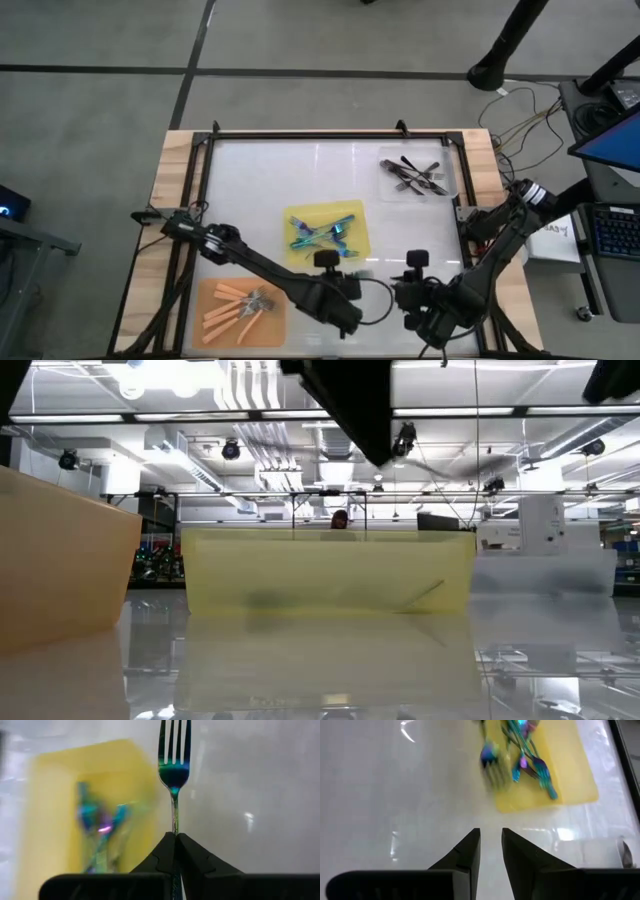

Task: Sort silverware by color (type)
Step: Put the blue fork into the yellow bin, then return to Home Position

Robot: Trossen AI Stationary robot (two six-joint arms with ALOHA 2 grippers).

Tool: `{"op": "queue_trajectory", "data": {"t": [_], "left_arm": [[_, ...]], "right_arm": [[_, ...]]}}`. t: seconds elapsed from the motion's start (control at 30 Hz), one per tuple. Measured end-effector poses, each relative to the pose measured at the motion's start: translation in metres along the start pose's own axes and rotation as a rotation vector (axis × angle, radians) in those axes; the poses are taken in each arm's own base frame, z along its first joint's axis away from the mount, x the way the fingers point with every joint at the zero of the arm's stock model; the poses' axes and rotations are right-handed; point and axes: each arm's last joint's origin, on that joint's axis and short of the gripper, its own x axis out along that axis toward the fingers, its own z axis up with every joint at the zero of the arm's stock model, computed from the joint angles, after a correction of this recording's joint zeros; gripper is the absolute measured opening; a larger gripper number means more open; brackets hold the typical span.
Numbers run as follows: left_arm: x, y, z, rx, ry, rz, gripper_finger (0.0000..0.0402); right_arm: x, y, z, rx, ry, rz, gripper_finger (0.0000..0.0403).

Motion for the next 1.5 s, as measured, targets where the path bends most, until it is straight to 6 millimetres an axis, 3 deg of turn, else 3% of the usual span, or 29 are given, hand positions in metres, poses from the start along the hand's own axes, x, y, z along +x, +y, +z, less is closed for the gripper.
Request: {"op": "queue_trajectory", "data": {"t": [0.17, 0.3, 0.53, 0.7, 0.87, 1.0, 1.3, 1.5], "left_arm": [[-0.023, 0.025, -0.005, -0.029, -0.004, 0.169, 0.0000], [-0.023, 0.047, -0.003, -0.024, 0.031, 0.251, 0.0000], [0.013, 0.091, 0.005, -0.027, 0.179, 0.271, 0.0000], [0.041, 0.113, 0.001, 0.006, 0.290, 0.278, 0.0000], [0.062, 0.121, -0.004, 0.052, 0.339, 0.264, 0.0000], [0.074, 0.116, -0.002, 0.073, 0.329, 0.128, 0.0001], [0.067, 0.112, 0.003, 0.116, 0.362, -0.116, 0.0040], [0.057, 0.120, 0.003, 0.120, 0.383, 0.017, 0.0069]], "right_arm": [[0.014, -0.015, -0.015, 0.042, 0.037, -0.046, 0.0072], [0.030, -0.032, -0.030, 0.097, 0.049, -0.064, 0.0072], [0.055, -0.063, -0.058, 0.259, 0.013, 0.012, 0.0072], [0.058, -0.075, -0.076, 0.328, -0.038, 0.050, 0.0072], [0.054, -0.083, -0.084, 0.351, -0.065, 0.071, 0.0072], [0.051, -0.087, -0.086, 0.364, -0.081, 0.082, 0.0073], [0.048, -0.088, -0.085, 0.362, -0.093, 0.091, 0.0073], [0.049, -0.089, -0.085, 0.340, -0.100, 0.079, 0.0073]]}}
